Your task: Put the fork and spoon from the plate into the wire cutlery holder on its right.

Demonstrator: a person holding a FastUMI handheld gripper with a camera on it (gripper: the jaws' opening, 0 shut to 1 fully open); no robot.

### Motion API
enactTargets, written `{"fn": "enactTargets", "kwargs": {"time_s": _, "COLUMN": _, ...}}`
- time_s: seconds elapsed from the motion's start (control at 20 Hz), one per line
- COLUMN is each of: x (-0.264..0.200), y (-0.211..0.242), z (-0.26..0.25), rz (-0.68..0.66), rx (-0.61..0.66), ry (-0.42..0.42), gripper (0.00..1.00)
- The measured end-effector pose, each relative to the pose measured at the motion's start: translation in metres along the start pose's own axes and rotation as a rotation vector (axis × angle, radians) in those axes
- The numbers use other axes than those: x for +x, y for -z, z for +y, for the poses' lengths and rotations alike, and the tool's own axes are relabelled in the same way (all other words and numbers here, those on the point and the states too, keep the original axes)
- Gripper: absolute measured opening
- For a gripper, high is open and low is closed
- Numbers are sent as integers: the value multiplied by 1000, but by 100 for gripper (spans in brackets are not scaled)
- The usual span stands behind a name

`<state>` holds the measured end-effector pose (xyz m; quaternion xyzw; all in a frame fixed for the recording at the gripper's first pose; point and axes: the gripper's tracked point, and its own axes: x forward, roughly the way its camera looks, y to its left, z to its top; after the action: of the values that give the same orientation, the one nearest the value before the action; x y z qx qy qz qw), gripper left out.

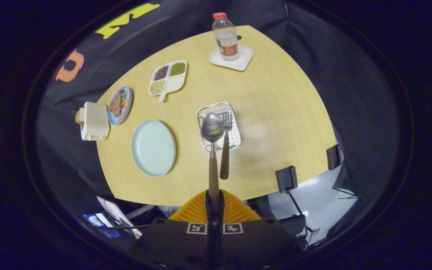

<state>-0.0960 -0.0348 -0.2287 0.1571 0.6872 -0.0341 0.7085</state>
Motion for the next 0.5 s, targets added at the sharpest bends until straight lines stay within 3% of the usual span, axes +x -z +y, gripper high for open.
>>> {"fn": "enactTargets", "kwargs": {"time_s": 0.5, "x": 21, "y": -23, "z": 10, "rz": 47, "rx": 86, "ry": 13, "gripper": 2}}
